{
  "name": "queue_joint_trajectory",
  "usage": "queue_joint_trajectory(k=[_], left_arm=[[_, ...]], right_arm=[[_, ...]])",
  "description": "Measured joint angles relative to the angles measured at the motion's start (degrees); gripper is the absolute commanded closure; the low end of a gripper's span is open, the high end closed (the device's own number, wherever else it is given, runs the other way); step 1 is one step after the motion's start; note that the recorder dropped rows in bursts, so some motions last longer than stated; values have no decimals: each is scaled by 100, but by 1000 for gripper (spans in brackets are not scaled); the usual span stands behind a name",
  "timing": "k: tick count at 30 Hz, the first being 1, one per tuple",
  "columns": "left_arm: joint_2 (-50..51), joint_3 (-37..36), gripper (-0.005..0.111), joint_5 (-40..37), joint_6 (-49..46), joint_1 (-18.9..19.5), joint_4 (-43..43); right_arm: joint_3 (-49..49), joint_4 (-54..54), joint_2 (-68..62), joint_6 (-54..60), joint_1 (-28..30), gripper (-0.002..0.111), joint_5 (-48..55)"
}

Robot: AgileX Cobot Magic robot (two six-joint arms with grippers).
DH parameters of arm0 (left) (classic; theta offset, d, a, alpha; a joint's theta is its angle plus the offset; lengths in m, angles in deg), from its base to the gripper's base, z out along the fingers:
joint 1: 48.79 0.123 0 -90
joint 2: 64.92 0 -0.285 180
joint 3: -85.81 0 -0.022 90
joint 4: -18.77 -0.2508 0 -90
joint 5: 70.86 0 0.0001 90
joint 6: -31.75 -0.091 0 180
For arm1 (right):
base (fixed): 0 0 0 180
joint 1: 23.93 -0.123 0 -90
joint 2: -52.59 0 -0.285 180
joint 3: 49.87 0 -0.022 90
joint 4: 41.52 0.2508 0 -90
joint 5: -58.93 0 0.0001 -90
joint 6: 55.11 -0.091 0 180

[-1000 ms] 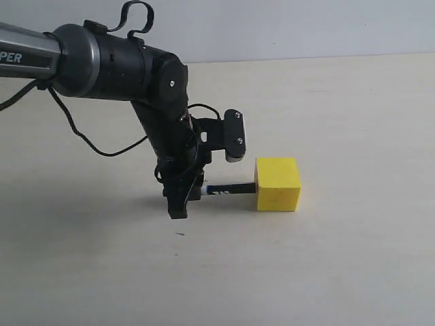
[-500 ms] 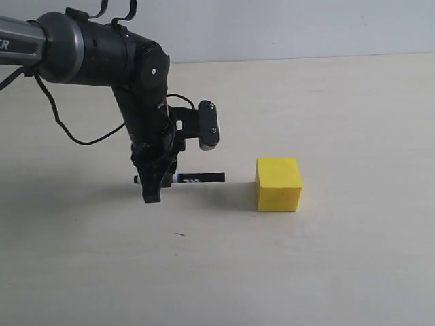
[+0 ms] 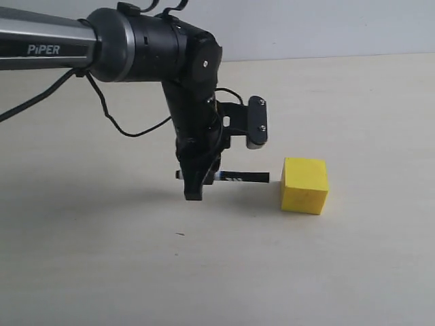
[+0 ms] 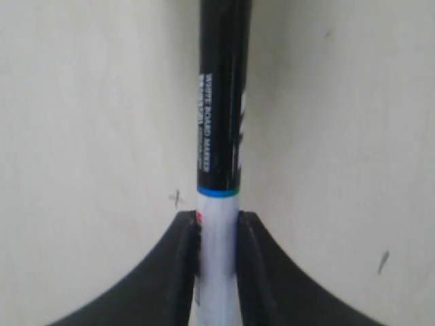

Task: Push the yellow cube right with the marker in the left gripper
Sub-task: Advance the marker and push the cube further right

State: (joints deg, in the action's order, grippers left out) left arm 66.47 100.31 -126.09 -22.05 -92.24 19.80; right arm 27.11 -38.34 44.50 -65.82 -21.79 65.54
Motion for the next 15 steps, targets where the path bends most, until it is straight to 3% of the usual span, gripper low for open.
queue_joint_trajectory(k=[7, 15], left_arm=[[13, 0, 107, -558, 13, 309, -102], [13, 0, 107, -168, -34, -69, 49]], right_arm=[[0, 0, 0, 0, 0, 108, 0], [0, 0, 0, 0, 0, 108, 0]])
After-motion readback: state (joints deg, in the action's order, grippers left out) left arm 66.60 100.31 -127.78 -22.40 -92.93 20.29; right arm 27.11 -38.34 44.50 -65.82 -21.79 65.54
